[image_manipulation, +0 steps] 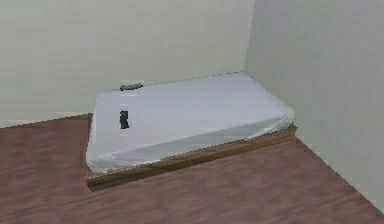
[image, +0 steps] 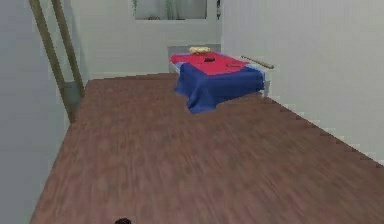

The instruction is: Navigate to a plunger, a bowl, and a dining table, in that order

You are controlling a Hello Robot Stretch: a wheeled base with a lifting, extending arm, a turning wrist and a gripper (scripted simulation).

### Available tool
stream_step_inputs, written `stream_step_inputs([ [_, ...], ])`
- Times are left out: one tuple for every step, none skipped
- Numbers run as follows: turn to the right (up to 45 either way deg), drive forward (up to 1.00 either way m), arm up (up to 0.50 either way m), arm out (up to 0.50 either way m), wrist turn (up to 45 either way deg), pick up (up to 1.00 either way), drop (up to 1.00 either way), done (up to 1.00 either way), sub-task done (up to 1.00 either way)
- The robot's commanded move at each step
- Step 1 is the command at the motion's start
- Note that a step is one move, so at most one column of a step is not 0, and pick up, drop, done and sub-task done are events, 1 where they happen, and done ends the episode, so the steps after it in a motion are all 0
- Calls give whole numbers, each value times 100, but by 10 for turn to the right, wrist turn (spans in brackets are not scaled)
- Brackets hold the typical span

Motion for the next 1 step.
stream_step_inputs([
  [180,0,0,0,0,0,0,0,0],
])
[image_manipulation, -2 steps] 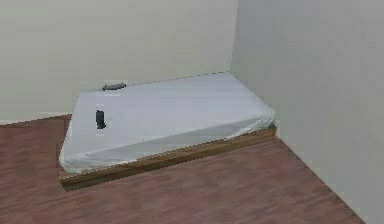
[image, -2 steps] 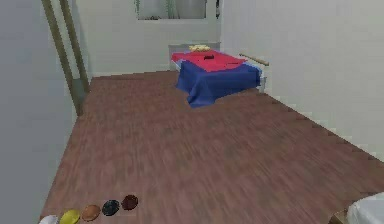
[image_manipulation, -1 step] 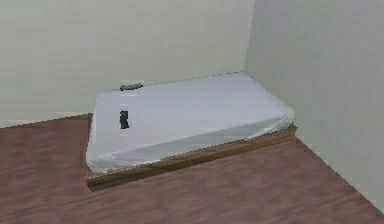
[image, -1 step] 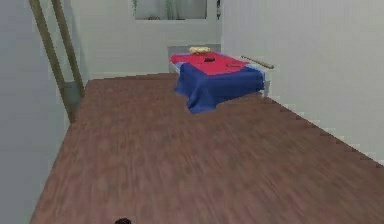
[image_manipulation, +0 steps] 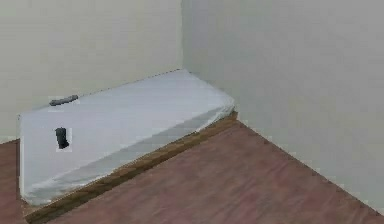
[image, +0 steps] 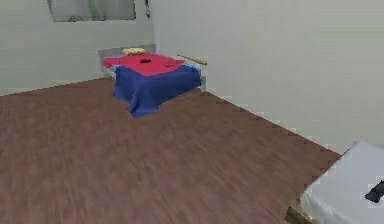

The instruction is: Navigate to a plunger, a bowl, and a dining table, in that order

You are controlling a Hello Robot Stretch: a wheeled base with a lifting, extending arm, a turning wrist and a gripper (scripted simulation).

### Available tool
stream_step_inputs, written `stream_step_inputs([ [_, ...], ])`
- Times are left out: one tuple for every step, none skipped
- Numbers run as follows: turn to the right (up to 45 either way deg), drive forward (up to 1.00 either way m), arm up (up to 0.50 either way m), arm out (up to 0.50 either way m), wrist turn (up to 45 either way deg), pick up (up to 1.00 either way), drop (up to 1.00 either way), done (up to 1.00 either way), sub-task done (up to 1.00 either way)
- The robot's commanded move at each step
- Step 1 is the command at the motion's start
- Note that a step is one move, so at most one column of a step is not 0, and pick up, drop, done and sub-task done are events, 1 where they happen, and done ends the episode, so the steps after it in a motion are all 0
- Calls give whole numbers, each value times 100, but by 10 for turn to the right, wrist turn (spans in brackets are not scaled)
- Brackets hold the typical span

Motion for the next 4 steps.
stream_step_inputs([
  [0,95,0,0,0,0,0,0,0],
  [-300,0,0,0,0,0,0,0,0],
  [0,55,0,0,0,0,0,0,0],
  [-330,0,0,0,0,0,0,0,0],
])
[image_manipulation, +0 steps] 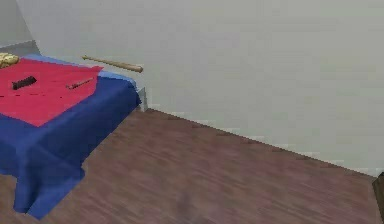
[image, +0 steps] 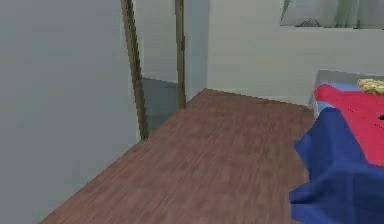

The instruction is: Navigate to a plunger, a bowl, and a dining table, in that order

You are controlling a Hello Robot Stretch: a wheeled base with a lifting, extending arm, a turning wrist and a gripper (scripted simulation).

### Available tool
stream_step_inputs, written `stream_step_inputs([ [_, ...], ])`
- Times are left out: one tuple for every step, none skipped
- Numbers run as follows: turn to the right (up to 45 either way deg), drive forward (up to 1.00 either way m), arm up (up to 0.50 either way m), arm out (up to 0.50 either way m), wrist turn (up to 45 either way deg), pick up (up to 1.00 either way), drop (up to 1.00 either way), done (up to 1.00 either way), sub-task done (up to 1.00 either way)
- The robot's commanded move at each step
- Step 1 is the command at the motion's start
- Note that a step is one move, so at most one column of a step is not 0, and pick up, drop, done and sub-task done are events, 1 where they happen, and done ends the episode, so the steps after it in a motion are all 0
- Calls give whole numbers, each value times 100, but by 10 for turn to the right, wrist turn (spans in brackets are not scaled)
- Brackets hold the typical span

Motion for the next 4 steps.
stream_step_inputs([
  [0,100,0,0,0,0,0,0,0],
  [0,100,0,0,0,0,0,0,0],
  [-60,0,0,0,0,0,0,0,0],
  [0,20,0,0,0,0,0,0,0],
])
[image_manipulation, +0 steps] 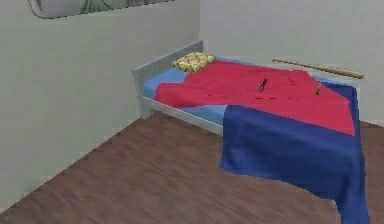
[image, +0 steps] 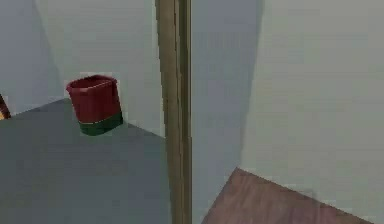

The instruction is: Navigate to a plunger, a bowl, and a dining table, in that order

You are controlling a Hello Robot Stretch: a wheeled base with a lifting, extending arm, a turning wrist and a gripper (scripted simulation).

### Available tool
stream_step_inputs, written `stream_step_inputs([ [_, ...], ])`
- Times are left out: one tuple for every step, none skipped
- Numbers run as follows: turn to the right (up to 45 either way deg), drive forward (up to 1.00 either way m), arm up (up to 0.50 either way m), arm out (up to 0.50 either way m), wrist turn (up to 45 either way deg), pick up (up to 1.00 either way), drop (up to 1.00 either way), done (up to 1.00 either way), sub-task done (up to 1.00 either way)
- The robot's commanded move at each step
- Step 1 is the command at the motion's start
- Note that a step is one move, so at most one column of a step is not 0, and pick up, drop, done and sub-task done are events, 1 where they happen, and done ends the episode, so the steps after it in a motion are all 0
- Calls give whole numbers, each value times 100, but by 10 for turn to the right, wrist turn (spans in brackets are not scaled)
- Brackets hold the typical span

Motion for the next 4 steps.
stream_step_inputs([
  [-420,0,0,0,0,0,0,0,0],
  [0,25,0,0,0,0,0,0,0],
  [30,0,0,0,0,0,0,0,0],
  [0,75,0,0,0,0,0,0,0],
])
